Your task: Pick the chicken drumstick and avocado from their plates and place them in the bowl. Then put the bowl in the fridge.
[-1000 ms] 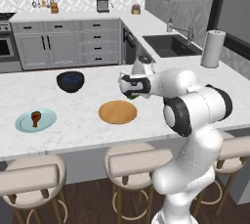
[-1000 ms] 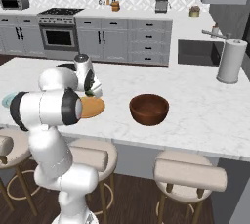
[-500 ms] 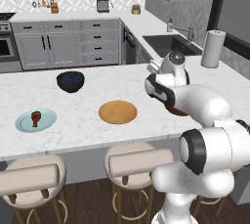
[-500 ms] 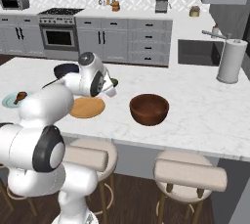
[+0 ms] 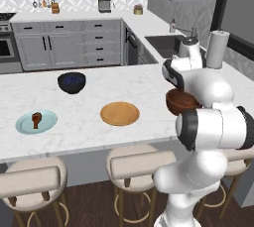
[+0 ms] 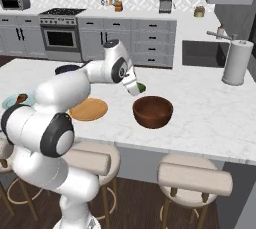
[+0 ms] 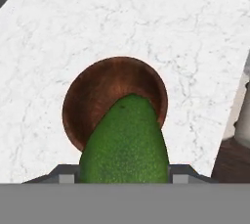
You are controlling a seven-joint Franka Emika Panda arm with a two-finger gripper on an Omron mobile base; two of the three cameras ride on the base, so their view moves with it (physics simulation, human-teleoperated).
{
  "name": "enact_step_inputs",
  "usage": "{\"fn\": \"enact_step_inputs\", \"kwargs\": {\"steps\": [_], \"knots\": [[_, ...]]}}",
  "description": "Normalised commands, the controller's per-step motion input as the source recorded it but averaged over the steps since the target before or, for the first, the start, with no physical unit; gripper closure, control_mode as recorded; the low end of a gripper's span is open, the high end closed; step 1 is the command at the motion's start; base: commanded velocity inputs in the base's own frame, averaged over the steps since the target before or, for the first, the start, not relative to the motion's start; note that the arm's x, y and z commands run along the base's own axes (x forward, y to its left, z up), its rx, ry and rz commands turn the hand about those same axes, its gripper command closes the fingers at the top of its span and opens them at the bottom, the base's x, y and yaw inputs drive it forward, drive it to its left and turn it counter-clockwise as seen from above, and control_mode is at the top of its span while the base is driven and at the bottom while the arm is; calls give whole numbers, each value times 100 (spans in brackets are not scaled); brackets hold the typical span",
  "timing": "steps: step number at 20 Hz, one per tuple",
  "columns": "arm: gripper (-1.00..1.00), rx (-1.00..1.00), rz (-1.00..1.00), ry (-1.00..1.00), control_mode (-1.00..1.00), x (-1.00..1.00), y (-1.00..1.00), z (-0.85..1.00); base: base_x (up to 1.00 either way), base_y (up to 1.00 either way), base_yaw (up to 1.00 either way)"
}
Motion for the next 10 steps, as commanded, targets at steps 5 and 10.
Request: {"fn": "enact_step_inputs", "kwargs": {"steps": [5,10], "knots": [[100,4,7,33,-100,0,-22,-69,0,0,0],[100,3,8,10,-100,5,-10,-80,0,0,0]]}}
